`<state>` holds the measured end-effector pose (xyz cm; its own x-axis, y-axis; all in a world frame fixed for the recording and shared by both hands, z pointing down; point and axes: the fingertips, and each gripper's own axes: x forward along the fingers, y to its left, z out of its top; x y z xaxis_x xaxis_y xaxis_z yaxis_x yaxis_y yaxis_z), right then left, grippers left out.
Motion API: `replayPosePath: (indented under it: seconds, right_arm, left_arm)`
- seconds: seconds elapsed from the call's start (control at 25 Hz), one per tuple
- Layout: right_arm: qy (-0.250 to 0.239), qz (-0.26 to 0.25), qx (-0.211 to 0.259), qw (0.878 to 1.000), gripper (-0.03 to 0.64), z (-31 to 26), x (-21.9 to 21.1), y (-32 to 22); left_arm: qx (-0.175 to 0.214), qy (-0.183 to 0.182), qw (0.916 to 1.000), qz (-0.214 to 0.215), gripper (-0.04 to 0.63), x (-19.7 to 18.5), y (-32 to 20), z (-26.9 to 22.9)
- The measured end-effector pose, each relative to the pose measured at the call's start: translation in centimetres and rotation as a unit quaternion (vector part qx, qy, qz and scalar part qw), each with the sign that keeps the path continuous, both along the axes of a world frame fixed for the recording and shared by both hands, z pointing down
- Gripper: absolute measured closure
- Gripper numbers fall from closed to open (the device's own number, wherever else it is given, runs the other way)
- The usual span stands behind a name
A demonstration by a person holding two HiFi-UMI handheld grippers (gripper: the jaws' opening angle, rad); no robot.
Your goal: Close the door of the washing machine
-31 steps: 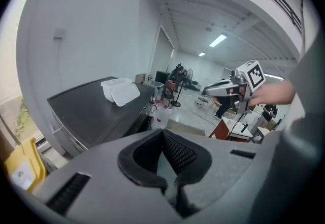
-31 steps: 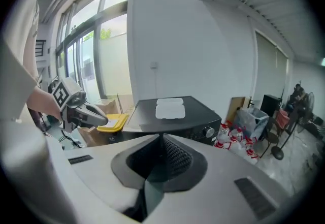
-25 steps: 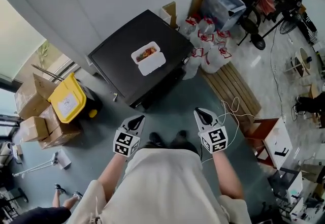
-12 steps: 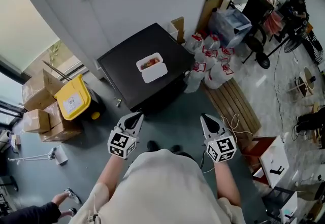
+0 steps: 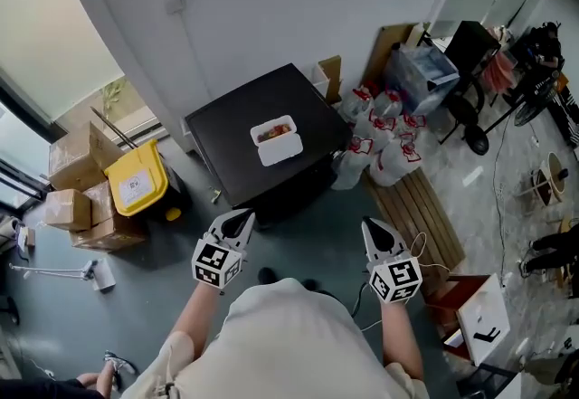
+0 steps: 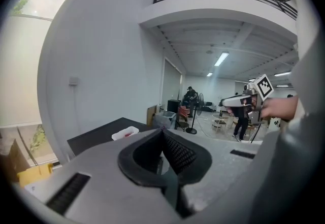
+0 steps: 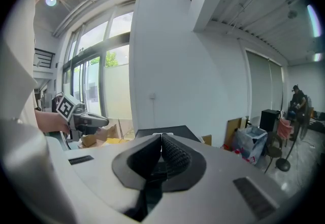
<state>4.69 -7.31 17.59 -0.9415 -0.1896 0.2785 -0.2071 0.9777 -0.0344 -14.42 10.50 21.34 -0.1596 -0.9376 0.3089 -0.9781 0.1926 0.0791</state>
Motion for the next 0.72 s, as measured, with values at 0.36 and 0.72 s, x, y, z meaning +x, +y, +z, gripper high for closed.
replayPosePath:
  seconds: [0.36, 0.72]
  right_arm:
    - [-0.013, -0.009, 0.008, 1.0, 0.584, -0.62, -0.34, -0.42]
    - [-0.014, -0.008, 0.008, 1.0, 0.584, -0.57, -0.45, -0.91]
  left_arm:
    - [0.011, 0.001, 0.9998, -0.014, 0.586, -0.22, -0.3, -0.61]
    - [0.003, 0.004, 0.9999, -0.013, 0.586, -0.1, -0.38, -0.18]
